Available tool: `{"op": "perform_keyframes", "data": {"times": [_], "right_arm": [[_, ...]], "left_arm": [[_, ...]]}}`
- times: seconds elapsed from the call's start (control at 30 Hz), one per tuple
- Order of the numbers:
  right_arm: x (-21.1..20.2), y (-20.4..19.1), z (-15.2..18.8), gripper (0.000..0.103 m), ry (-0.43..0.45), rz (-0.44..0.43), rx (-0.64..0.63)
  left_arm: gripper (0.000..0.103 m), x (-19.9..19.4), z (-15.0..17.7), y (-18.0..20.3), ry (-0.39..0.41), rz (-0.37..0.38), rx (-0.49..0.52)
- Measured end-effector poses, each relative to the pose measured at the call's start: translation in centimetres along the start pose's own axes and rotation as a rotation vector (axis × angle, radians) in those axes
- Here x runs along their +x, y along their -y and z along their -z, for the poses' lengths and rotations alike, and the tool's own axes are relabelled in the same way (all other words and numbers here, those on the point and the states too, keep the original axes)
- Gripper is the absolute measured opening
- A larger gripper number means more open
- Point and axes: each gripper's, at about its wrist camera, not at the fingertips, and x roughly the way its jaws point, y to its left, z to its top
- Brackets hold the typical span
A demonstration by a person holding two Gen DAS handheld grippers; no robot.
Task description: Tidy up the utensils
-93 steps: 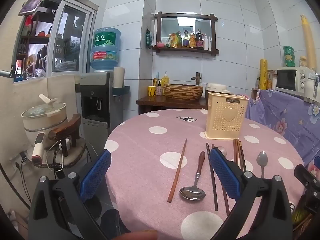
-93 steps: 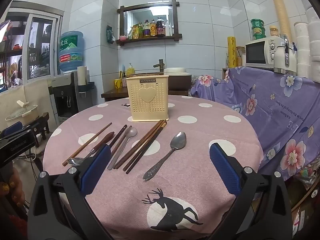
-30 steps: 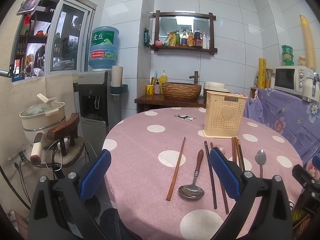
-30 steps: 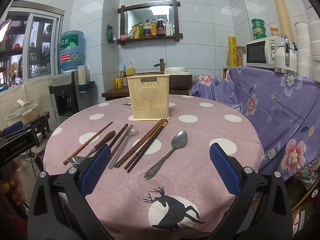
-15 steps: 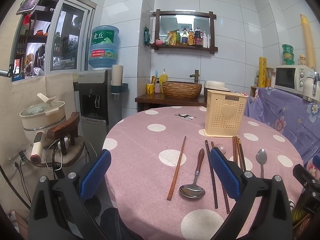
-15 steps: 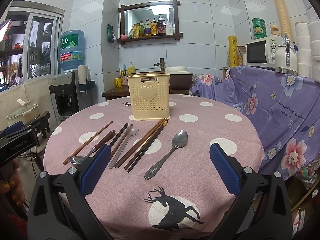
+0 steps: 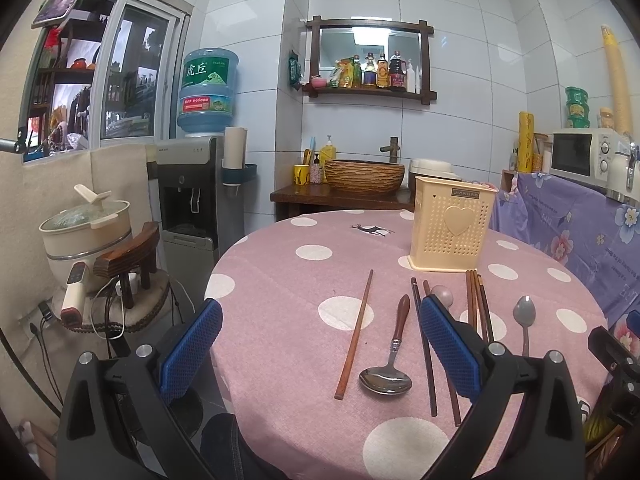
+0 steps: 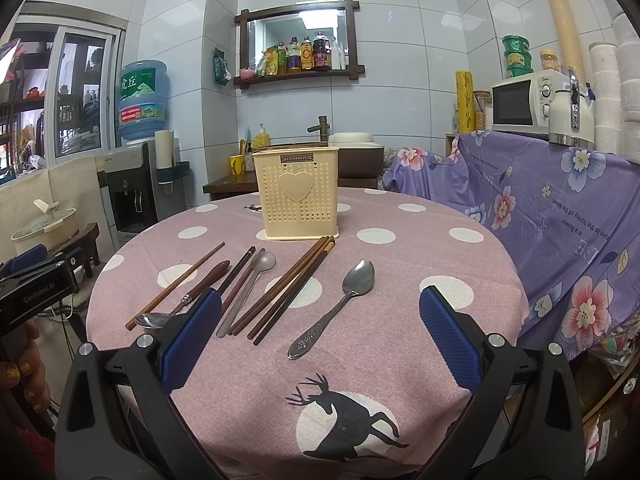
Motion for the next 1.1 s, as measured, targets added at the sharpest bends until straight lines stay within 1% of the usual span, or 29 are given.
{"op": "perform_keyframes", "data": {"times": [0.33,0.37,0.47,0.57,0.63,0.67,0.73,0.8,0.87,0.93,1.0,1.07,1.1], "right_arm": [[0.7,-0.1,0.4,0.098,-0.027,0.000,-0.002],[1.1,0.0,0.4,0.098,-0.044,0.002,-0.005],[2.6,0.6,0.5,0.098,-0.109,0.011,0.001],[4.8,2.1,0.6,0.098,-0.192,0.046,0.024],[6.0,3.2,0.4,0.098,-0.231,0.069,0.039],[6.5,3.7,0.2,0.098,-0.241,0.074,0.044],[7.5,4.4,-0.4,0.098,-0.259,0.081,0.051],[8.7,4.9,-0.9,0.098,-0.289,0.069,0.065],[10.3,5.1,-1.3,0.098,-0.335,0.050,0.094],[11.7,5.1,-1.6,0.093,-0.383,0.039,0.122],[13.0,4.4,-1.9,0.090,-0.413,0.035,0.118],[14.5,3.7,-2.0,0.084,-0.438,0.067,0.093],[15.2,3.6,-2.1,0.080,-0.456,0.081,0.093]], "left_arm": [[0.098,1.1,0.2,-0.1,-0.040,-0.004,0.017],[0.098,1.4,0.2,0.0,-0.051,-0.006,0.022],[0.098,3.4,0.2,-0.3,-0.130,-0.020,0.043],[0.098,5.6,0.1,-0.8,-0.212,0.000,0.066],[0.098,7.2,-0.1,-1.2,-0.263,0.000,0.081],[0.098,8.0,-0.4,-1.4,-0.283,0.012,0.086],[0.096,9.0,-1.1,-1.7,-0.298,0.028,0.099],[0.091,10.1,-1.8,-1.5,-0.310,0.036,0.125],[0.088,11.3,-2.2,-1.0,-0.336,0.071,0.137],[0.088,12.6,-2.5,-0.4,-0.365,0.095,0.150],[0.088,13.7,-2.7,0.1,-0.375,0.110,0.168],[0.088,14.7,-2.9,0.6,-0.385,0.111,0.182],[0.087,15.3,-3.0,0.7,-0.395,0.113,0.182]]}}
